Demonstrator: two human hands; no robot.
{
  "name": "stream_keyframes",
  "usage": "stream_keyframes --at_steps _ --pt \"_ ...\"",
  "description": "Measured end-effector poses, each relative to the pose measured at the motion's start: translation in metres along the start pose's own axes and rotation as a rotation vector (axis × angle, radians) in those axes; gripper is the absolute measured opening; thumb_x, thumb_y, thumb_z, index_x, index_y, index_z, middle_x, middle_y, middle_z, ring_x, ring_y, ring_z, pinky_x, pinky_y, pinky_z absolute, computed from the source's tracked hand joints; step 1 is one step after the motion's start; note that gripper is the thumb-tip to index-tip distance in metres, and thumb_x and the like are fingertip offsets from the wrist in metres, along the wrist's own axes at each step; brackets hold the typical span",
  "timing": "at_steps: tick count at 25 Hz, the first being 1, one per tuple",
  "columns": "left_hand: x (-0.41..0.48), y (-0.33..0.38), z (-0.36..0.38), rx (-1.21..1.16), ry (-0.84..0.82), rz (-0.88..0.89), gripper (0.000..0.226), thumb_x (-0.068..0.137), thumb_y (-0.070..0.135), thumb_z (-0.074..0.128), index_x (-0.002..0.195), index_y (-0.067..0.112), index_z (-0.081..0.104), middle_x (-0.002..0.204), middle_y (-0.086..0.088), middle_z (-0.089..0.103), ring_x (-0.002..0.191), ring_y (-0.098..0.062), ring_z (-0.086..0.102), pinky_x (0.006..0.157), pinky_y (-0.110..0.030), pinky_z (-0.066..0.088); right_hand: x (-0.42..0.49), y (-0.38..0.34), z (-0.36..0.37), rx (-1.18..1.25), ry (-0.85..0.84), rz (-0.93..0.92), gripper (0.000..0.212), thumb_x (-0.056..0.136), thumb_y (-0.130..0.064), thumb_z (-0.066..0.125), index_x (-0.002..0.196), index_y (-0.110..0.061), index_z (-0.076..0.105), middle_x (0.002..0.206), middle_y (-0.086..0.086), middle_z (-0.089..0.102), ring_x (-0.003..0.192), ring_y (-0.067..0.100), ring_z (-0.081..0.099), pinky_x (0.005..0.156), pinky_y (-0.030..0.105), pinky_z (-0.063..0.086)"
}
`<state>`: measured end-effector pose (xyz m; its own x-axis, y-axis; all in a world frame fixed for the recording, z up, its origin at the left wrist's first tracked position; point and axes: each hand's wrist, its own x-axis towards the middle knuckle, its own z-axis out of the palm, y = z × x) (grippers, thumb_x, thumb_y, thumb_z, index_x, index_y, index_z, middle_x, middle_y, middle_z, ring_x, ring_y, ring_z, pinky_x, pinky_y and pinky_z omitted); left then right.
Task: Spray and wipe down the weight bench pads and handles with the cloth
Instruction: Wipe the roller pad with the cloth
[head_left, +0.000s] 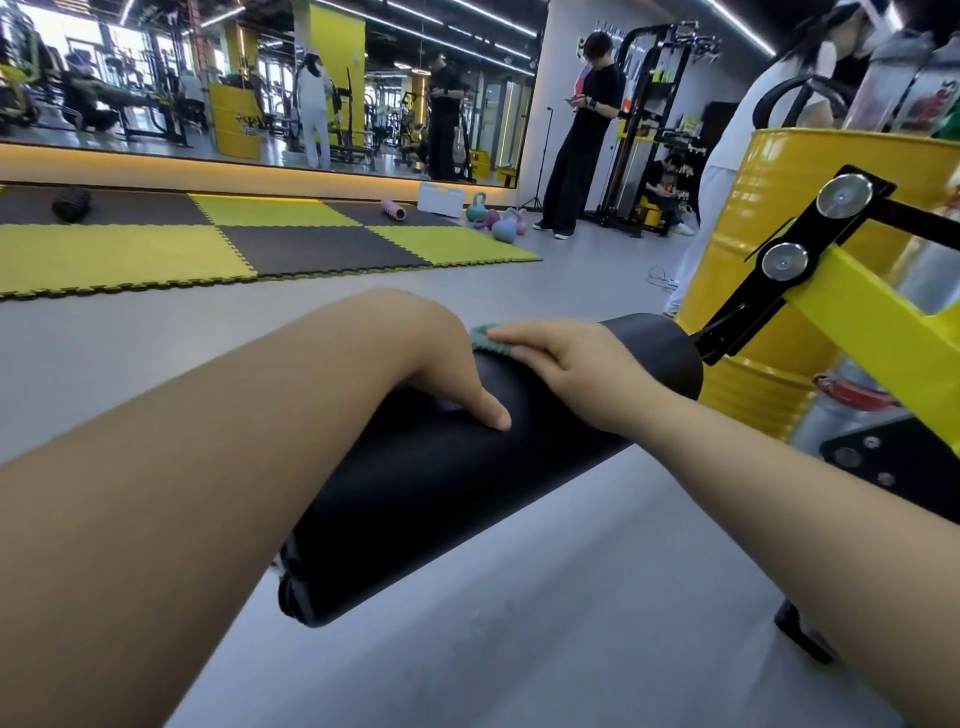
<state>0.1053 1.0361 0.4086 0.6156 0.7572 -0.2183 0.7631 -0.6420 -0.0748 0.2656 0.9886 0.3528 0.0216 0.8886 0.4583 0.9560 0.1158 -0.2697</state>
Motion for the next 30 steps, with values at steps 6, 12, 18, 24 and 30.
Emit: stream_keyframes --at_steps 6,12,18,24,30 --pt "0.004 0.002 0.005 0.068 0.046 0.025 0.082 0.061 0.084 0.052 0.116 0.023 0.044 0.093 0.002 0.046 0.089 -0.024 0.048 0.074 -0.032 0.038 0.014 0.12 -0.038 -0.167 0.164 0.612 0.031 0.099 -0.029 0.044 0.124 -0.022 0.061 0.133 0.005 0.057 0.124 0.027 0.047 0.097 0.03 0.035" --pt "0.008 0.007 -0.001 0.021 0.006 0.039 0.086 0.061 0.078 0.059 0.122 0.021 0.04 0.093 0.001 0.042 0.088 -0.024 0.046 0.076 -0.033 0.038 0.051 0.082 -0.028 -0.334 -0.108 0.577 0.033 0.1 -0.014 0.038 0.123 -0.02 0.061 0.137 0.002 0.053 0.125 0.027 0.045 0.1 0.033 0.037" --pt "0.003 -0.001 0.007 0.102 0.149 0.026 0.094 0.054 0.086 0.053 0.123 0.022 0.045 0.096 0.003 0.051 0.087 -0.022 0.048 0.075 -0.032 0.039 0.018 -0.013 0.003 -0.079 -0.092 0.041 0.028 0.098 -0.027 0.046 0.119 -0.027 0.064 0.125 -0.008 0.062 0.118 0.012 0.051 0.099 0.026 0.037" --pt "-0.025 -0.068 0.032 -0.556 0.348 0.014 0.052 0.086 0.062 0.043 0.123 0.026 0.052 0.125 0.0 0.057 0.107 -0.02 0.051 0.092 -0.034 0.038 0.015 0.047 -0.01 -0.089 0.111 0.518 0.031 0.099 -0.027 0.041 0.121 -0.024 0.062 0.128 0.0 0.061 0.12 0.022 0.05 0.093 0.026 0.036" --pt "-0.039 -0.083 0.096 -1.446 0.414 -0.268 0.042 0.099 0.035 0.028 0.091 0.018 0.066 0.094 -0.005 0.064 0.082 -0.018 0.054 0.074 -0.031 0.039 0.018 -0.051 0.012 -0.112 0.001 0.354 0.029 0.098 -0.024 0.042 0.116 -0.024 0.065 0.125 0.0 0.062 0.119 0.023 0.051 0.098 0.032 0.039"
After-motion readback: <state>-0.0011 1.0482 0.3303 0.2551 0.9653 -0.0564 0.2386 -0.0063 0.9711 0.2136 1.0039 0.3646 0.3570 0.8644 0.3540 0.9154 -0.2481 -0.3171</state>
